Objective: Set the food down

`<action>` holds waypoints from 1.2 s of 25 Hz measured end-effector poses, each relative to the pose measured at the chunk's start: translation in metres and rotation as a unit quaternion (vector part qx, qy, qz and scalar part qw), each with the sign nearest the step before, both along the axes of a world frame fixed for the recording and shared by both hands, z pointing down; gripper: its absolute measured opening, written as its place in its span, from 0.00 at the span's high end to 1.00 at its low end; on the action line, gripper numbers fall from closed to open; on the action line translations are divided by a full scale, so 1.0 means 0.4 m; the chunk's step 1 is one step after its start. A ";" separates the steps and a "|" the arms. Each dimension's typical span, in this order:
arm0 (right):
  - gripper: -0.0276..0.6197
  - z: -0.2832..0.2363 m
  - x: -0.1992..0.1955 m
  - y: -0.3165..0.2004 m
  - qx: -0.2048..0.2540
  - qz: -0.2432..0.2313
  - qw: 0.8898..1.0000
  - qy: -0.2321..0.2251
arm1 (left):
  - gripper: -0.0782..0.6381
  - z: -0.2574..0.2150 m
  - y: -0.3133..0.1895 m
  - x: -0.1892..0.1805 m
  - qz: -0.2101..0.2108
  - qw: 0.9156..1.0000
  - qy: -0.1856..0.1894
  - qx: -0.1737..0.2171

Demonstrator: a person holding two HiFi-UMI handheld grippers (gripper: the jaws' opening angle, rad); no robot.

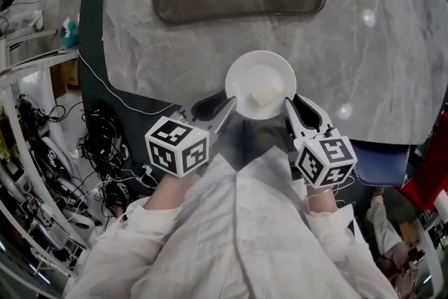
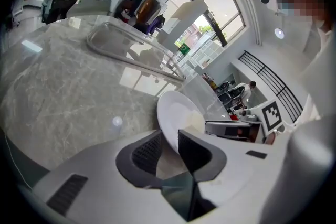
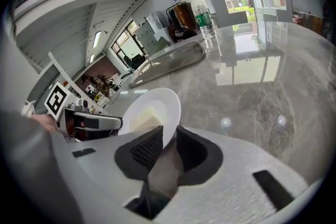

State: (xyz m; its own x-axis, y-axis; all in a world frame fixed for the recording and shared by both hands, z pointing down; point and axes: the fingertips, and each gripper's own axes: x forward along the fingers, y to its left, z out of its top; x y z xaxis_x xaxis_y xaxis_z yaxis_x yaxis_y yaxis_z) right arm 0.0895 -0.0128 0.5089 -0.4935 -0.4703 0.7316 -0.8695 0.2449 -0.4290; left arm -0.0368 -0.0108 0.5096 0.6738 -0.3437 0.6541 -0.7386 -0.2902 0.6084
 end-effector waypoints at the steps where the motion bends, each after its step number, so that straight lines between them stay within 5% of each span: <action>1: 0.86 0.000 0.001 -0.001 -0.001 0.001 1.000 -0.001 | 0.75 0.001 0.001 0.001 0.008 1.000 -0.008 0.002; 30: 0.86 -0.131 -0.002 -0.107 0.053 -0.058 0.997 -0.022 | 0.75 -0.145 -0.097 -0.002 -0.060 0.995 -0.023 0.074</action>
State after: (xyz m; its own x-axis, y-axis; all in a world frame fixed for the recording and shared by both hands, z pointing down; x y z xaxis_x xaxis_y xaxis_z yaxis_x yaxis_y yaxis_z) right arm 0.0888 -0.0557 0.4565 -0.5798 -0.4819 0.6569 -0.8134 0.3889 -0.4326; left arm -0.0377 -0.0497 0.4514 0.5930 -0.5155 0.6186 -0.7991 -0.2823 0.5308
